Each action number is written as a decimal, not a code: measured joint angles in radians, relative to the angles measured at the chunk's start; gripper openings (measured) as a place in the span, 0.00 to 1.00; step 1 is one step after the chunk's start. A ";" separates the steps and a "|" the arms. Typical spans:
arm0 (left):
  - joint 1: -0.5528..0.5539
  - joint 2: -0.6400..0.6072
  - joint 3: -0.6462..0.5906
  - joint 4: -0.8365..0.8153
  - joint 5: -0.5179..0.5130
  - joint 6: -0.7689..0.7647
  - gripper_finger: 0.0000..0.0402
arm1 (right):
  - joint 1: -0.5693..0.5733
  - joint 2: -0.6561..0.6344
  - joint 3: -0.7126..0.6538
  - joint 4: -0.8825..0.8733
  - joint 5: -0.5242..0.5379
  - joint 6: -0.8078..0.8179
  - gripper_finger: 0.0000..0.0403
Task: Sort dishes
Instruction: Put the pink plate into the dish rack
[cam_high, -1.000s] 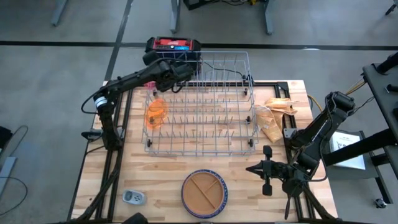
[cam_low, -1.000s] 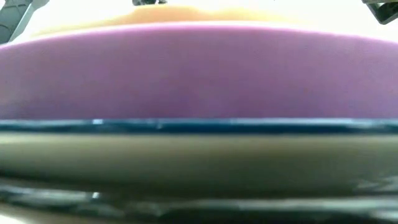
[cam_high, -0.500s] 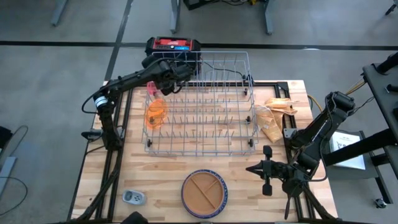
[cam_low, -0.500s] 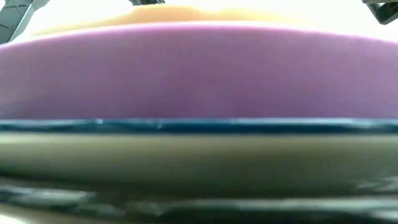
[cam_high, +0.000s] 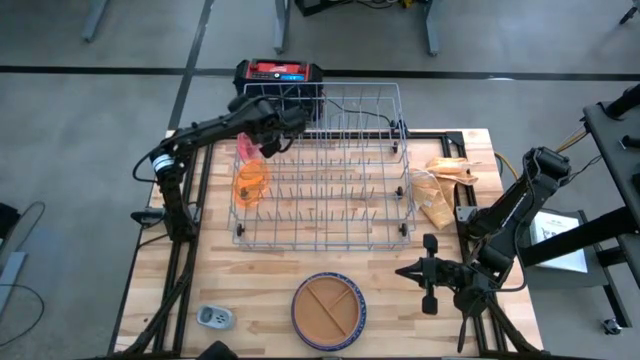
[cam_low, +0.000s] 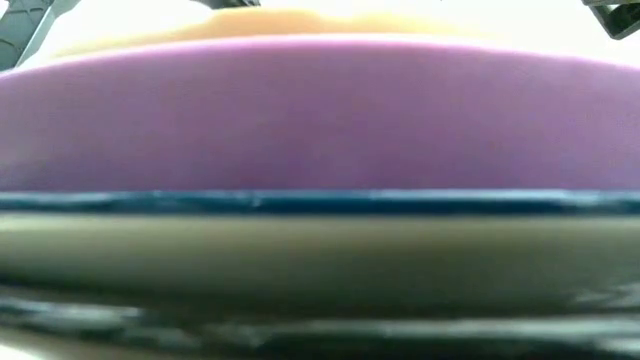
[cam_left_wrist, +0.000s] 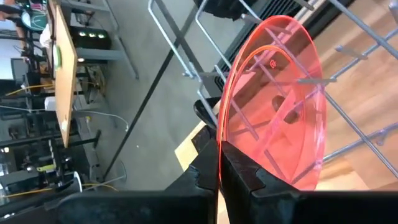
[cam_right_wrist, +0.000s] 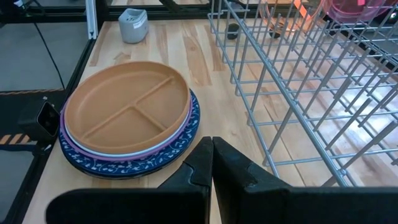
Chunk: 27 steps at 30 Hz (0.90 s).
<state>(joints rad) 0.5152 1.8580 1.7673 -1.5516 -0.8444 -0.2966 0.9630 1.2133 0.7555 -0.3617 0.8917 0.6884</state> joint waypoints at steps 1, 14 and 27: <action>0.000 0.000 -0.010 0.006 0.000 -0.001 0.00 | 0.000 0.000 0.000 0.000 0.000 0.000 0.00; 0.002 0.000 -0.088 0.036 0.033 -0.007 0.00 | 0.000 0.000 0.000 0.000 0.000 0.011 0.00; 0.001 0.000 -0.017 0.038 0.051 -0.001 0.09 | 0.001 0.000 0.000 0.001 -0.001 0.013 0.00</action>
<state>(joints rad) 0.5163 1.8584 1.7502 -1.5131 -0.7936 -0.2974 0.9638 1.2133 0.7554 -0.3611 0.8909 0.7010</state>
